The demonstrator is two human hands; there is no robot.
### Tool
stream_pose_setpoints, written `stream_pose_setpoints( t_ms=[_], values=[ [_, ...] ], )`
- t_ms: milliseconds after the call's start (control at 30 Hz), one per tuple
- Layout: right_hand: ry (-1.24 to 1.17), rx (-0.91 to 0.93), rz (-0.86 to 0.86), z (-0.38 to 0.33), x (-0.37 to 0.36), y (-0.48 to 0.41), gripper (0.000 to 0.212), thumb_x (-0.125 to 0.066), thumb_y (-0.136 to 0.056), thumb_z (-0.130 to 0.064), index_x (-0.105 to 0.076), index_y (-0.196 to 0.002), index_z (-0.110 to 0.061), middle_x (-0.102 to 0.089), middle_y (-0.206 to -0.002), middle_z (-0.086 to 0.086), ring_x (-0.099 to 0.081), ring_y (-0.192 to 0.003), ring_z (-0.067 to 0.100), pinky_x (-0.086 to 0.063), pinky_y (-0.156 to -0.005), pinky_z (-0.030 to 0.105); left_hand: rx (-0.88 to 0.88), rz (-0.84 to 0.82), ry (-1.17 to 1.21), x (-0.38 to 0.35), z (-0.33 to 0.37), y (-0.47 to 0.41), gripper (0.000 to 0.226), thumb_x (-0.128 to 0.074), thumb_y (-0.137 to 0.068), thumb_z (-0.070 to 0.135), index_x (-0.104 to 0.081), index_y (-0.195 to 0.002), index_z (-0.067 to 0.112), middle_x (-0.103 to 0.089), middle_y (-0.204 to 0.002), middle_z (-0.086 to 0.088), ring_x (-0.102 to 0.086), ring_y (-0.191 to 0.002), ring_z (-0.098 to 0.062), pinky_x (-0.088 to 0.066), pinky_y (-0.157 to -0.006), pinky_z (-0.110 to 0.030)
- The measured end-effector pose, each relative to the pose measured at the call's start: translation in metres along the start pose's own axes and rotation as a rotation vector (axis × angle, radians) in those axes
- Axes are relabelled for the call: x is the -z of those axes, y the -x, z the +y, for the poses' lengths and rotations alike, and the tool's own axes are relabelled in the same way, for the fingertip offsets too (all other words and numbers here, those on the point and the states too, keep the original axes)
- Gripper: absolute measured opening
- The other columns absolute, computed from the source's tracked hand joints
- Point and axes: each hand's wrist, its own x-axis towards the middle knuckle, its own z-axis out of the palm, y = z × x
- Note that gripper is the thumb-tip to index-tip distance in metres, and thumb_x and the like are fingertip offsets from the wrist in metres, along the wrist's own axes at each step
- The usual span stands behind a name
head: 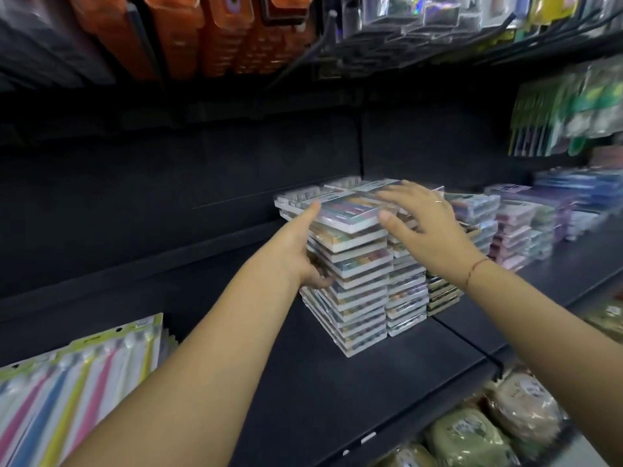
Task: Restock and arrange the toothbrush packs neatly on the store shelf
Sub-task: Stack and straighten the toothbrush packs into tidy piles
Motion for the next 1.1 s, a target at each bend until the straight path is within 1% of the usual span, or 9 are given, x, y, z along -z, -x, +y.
stream_pose_setpoints(
  t_ms=[67,167,333,500,667,867,967,1033,1100],
  values=[
    [-0.005,0.008,0.009,0.001,-0.004,0.002,0.039,-0.046,-0.100,-0.040,-0.052,-0.137,-0.028,-0.047,-0.144,-0.010,-0.023,-0.145,0.010,-0.009,-0.119,0.052,0.009,0.051,-0.034,-0.005,0.008,0.000,0.066,-0.078,-0.068,0.063,-0.069,-0.109,0.011,-0.070,-0.099,-0.015,-0.065,-0.089,-0.036,-0.052,-0.078,-0.048],
    [-0.034,0.021,0.025,0.002,-0.008,0.002,0.040,-0.046,-0.101,-0.041,-0.052,-0.137,-0.027,-0.048,-0.143,-0.009,-0.022,-0.145,0.011,-0.009,-0.119,0.053,0.042,0.126,-0.023,-0.011,0.013,0.002,0.074,-0.088,-0.055,0.057,-0.067,-0.106,0.009,-0.068,-0.094,-0.016,-0.063,-0.086,-0.036,-0.050,-0.083,-0.048],
    [-0.057,0.014,0.022,0.000,-0.008,0.003,0.037,-0.043,-0.102,-0.039,-0.053,-0.136,-0.026,-0.049,-0.139,-0.012,-0.028,-0.142,0.010,-0.012,-0.118,0.054,0.046,0.135,0.025,-0.015,0.011,0.004,0.057,-0.089,-0.061,0.043,-0.066,-0.099,0.007,-0.062,-0.086,-0.017,-0.058,-0.079,-0.033,-0.049,-0.087,-0.046],
    [-0.105,0.011,0.020,-0.003,-0.010,0.003,0.049,-0.026,-0.099,-0.048,-0.054,-0.135,-0.030,-0.046,-0.133,-0.021,-0.027,-0.142,0.007,-0.011,-0.119,0.054,0.084,0.096,0.042,-0.007,0.009,0.001,0.052,-0.087,-0.061,0.032,-0.066,-0.102,0.008,-0.061,-0.094,-0.020,-0.057,-0.090,-0.037,-0.047,-0.088,-0.049],
    [-0.153,0.008,0.027,-0.001,-0.014,0.004,0.059,-0.018,-0.096,-0.057,-0.047,-0.141,-0.031,-0.043,-0.144,-0.016,-0.022,-0.144,0.005,-0.012,-0.120,0.051,0.059,0.054,0.038,0.003,0.006,0.006,0.037,-0.080,-0.067,0.034,-0.069,-0.097,0.015,-0.070,-0.099,-0.014,-0.060,-0.092,-0.037,-0.045,-0.068,-0.049],
    [-0.220,-0.002,0.033,-0.009,-0.013,0.011,0.065,-0.025,-0.092,-0.063,-0.040,-0.146,-0.028,-0.029,-0.156,-0.011,-0.014,-0.147,0.002,-0.013,-0.120,0.032,-0.014,-0.064,0.167,0.021,-0.003,0.015,0.024,-0.076,-0.074,0.024,-0.068,-0.095,0.014,-0.072,-0.101,-0.013,-0.066,-0.092,-0.037,-0.052,-0.071,-0.060],
    [-0.226,0.014,0.058,-0.025,-0.011,0.017,0.063,-0.032,-0.094,-0.059,-0.044,-0.145,-0.025,-0.030,-0.155,-0.013,-0.020,-0.143,-0.001,-0.018,-0.113,0.017,-0.061,-0.093,0.221,0.030,-0.013,0.021,0.027,-0.075,-0.076,0.024,-0.068,-0.099,0.013,-0.071,-0.106,-0.014,-0.065,-0.099,-0.037,-0.049,-0.083,-0.061],
    [-0.277,0.052,0.063,-0.045,-0.009,0.023,0.060,-0.035,-0.093,-0.058,-0.048,-0.141,-0.024,-0.037,-0.150,-0.015,-0.028,-0.138,-0.006,-0.021,-0.110,0.009,-0.103,-0.109,0.242,0.043,-0.022,0.025,0.034,-0.074,-0.074,0.024,-0.067,-0.106,0.014,-0.071,-0.108,-0.013,-0.065,-0.103,-0.036,-0.049,-0.085,-0.058],
    [-0.399,0.101,-0.018,-0.067,-0.012,0.032,0.053,-0.039,-0.092,-0.060,-0.047,-0.137,-0.033,-0.042,-0.142,-0.023,-0.035,-0.134,-0.007,-0.029,-0.111,0.015,-0.170,-0.152,0.262,0.059,-0.032,0.029,0.054,-0.076,-0.068,0.024,-0.065,-0.120,0.014,-0.071,-0.115,-0.013,-0.066,-0.107,-0.036,-0.049,-0.091,-0.057]
  ],
)
